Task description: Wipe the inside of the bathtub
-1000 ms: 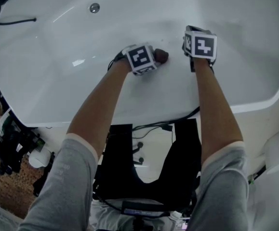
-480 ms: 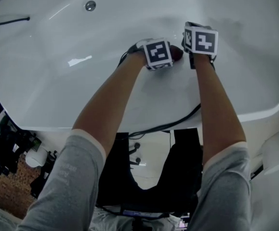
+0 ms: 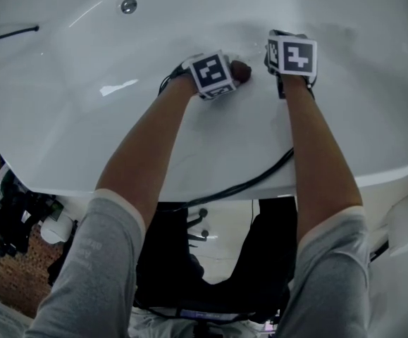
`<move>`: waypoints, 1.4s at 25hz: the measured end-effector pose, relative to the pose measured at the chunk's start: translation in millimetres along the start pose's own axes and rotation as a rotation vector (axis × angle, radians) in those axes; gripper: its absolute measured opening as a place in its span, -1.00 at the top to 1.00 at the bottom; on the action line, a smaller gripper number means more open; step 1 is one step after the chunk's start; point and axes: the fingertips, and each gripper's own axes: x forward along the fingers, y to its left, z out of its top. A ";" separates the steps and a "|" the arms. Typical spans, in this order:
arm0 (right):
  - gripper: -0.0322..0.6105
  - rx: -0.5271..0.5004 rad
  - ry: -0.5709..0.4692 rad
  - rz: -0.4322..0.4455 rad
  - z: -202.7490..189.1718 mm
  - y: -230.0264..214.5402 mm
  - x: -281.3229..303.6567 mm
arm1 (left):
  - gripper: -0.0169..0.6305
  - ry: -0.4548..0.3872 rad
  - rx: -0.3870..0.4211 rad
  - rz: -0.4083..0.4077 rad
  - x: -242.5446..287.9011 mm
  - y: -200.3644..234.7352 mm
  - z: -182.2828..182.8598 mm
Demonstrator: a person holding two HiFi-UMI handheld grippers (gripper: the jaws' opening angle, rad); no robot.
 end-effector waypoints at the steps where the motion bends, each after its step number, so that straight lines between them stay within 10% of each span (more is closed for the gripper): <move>1: 0.88 0.001 0.001 0.002 0.7 0.7 1.1 | 0.85 -0.016 0.004 0.002 3.3 1.2 9.3; 9: 0.88 -0.015 -0.026 -0.034 20.1 -18.8 10.8 | 0.84 -0.053 0.089 -0.031 30.2 7.3 63.4; 18: 0.88 -0.047 0.005 -0.022 10.9 -12.1 28.2 | 0.85 0.113 0.022 0.034 21.5 40.1 -37.7; 27: 0.88 -0.021 -0.011 -0.019 7.2 -16.0 34.3 | 0.85 -0.038 0.047 0.087 60.1 54.1 22.5; 35: 0.88 -0.024 -0.033 -0.035 9.3 -22.7 33.6 | 0.84 0.160 0.042 0.229 69.4 83.8 -22.0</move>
